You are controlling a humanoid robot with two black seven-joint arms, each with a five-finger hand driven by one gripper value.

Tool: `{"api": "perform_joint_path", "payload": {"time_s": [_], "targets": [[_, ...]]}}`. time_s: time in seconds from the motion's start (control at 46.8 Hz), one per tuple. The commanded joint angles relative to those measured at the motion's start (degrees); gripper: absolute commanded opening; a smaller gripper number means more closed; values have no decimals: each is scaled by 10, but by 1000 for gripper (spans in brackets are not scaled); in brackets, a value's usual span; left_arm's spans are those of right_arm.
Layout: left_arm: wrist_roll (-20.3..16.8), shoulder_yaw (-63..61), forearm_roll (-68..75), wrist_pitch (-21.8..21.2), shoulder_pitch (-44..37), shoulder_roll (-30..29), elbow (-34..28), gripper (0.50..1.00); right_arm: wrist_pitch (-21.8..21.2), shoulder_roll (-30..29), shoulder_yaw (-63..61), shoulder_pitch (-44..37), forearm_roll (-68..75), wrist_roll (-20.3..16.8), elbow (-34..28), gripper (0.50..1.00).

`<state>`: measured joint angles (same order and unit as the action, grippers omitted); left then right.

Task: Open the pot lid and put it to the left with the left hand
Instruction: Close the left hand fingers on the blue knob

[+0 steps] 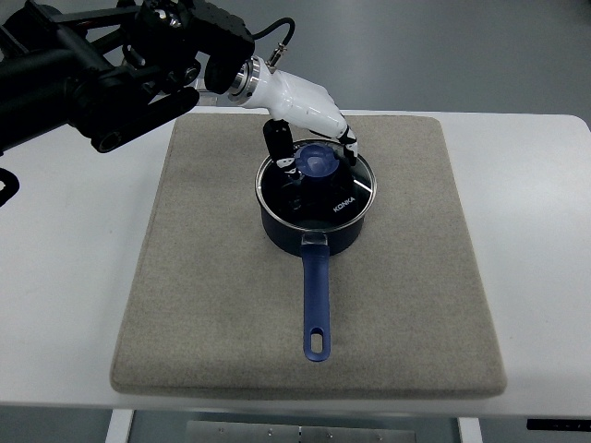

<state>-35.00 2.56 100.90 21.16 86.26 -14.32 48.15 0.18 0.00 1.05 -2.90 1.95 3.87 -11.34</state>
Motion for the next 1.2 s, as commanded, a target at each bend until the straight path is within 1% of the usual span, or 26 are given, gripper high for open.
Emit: {"api": "perform_joint_path", "payload": {"time_s": [0.0, 0.086, 0.128, 0.214, 0.278, 0.321, 0.385, 0.428, 0.983, 1.176], "targets": [[0, -1, 1, 0, -3, -1, -2, 872, 0, 0, 0, 0, 1, 0, 0, 917], [0, -2, 2, 2, -3, -2, -2, 864, 0, 0, 0, 0, 1, 0, 0, 917], [0, -3, 3, 3, -3, -2, -3, 838, 0, 0, 0, 0, 0, 0, 0, 917], [0, -3, 4, 7, -4, -3, -1, 739, 0, 0, 0, 0, 0, 0, 0, 917], [0, -5, 5, 7, -6, -3, 0, 684, 0, 0, 0, 0, 0, 0, 0, 917], [0, -4, 4, 7, -6, -3, 0, 619, 0, 0, 0, 0, 0, 0, 0, 917], [0, -4, 4, 7, -6, -3, 0, 568, 0, 0, 0, 0, 0, 0, 0, 917], [0, -4, 4, 7, -5, -3, 0, 500, 0, 0, 0, 0, 0, 0, 0, 917], [0, 5, -1, -1, -3, 1, -2, 500, 0, 0, 0, 0, 0, 0, 0, 917], [0, 12, -1, -25, 0, 0, -9, 500, 0, 0, 0, 0, 0, 0, 0, 917]]}}
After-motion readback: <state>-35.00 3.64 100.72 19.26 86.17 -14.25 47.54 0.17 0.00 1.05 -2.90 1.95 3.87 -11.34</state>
